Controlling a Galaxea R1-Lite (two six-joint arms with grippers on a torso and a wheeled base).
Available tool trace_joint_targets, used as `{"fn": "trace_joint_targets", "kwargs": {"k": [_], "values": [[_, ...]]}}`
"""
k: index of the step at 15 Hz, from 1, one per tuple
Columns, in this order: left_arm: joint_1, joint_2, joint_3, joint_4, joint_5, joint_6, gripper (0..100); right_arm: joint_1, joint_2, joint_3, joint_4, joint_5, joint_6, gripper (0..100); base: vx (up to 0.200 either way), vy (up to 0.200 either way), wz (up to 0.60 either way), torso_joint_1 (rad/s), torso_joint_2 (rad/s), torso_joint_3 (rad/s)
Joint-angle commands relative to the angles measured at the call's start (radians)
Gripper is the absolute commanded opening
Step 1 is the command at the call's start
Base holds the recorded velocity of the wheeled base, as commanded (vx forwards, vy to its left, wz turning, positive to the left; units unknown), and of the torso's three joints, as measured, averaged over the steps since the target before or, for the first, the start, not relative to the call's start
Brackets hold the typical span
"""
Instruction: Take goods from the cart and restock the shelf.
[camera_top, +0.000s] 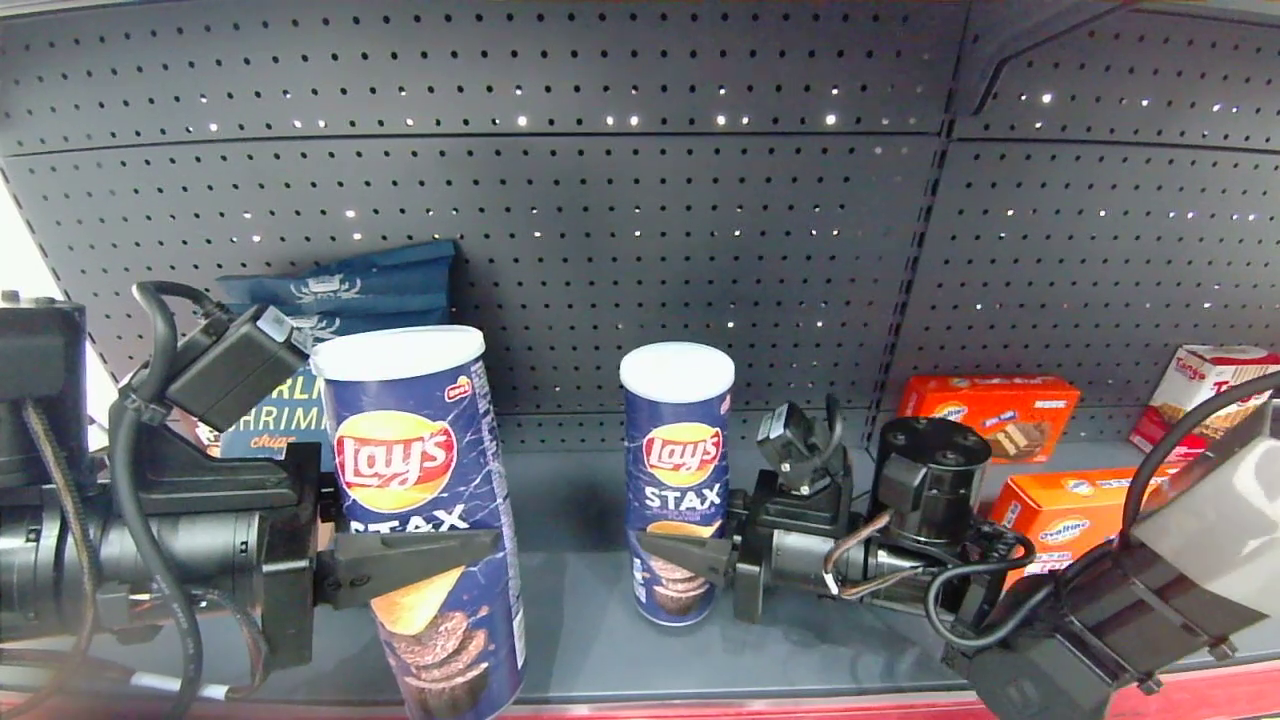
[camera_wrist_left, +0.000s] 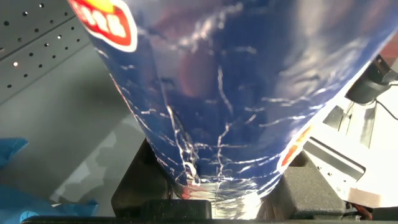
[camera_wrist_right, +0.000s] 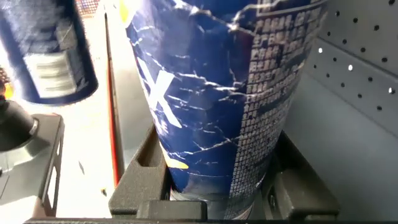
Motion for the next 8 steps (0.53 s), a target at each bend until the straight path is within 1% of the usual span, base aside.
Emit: {"fn": "trace_joint_targets", "kwargs": {"k": [1,6,8], "values": [[0.0,0.0,0.0,0.0,0.0,0.0,0,0.004,-0.002,0.05,-0.025,0.001,0.0,0,0.0,0.0,0.0,0.0,0.0,0.0],[0.002,0.003,-0.001,-0.001,0.001,-0.002,0,0.001,-0.01,0.086,-0.043,0.007,-0.003,0,0.0,0.0,0.0,0.0,0.0,0.0],[0.003,0.001,0.0,0.0,0.001,-0.002,0,-0.007,-0.001,0.105,-0.077,0.009,-0.002,0,0.0,0.0,0.0,0.0,0.0,0.0]]}}
